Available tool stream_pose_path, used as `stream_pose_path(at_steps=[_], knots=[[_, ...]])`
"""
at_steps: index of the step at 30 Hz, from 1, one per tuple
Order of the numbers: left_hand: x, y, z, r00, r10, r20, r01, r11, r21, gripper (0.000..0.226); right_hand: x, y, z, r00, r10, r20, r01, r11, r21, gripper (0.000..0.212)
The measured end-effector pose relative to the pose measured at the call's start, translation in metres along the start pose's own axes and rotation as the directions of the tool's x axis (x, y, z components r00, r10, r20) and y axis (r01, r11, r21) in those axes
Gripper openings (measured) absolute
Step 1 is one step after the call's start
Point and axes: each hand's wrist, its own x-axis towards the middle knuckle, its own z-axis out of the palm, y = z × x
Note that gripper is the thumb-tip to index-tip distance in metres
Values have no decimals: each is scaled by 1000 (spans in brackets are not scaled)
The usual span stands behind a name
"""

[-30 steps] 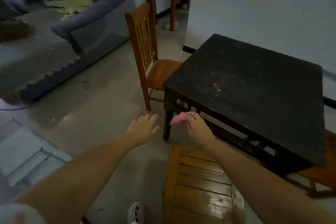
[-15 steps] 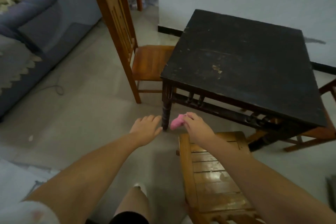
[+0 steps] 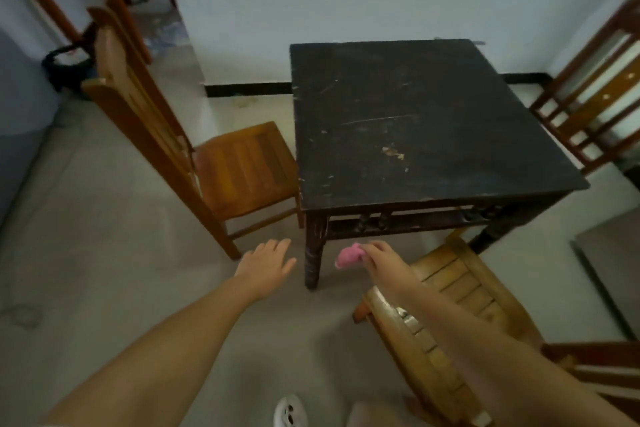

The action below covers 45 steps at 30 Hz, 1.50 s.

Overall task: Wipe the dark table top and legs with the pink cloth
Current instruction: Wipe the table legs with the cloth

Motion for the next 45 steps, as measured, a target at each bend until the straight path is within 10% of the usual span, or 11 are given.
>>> stream_pose_path(at_steps=[15,23,30,40,45], knots=[[123,-54,-54,939,308,153,-328,936,128,54,77,10,23,922,381,66,-385,919,83,35],[195,-120,-82,744,566,356,-653,729,205,53,91,-52,90,628,727,-278,-674,686,273,26],[208,-132,-55,642,606,469,-723,683,106,55,91,-98,147,453,804,-385,-582,594,556,28],[259,-131,119,775,512,369,-373,844,-386,58,147,-5,277,153,930,-333,-287,365,886,29],[293,-144,215,742,669,49,-538,637,-552,52,218,59,367,70,954,-290,-21,292,956,35]])
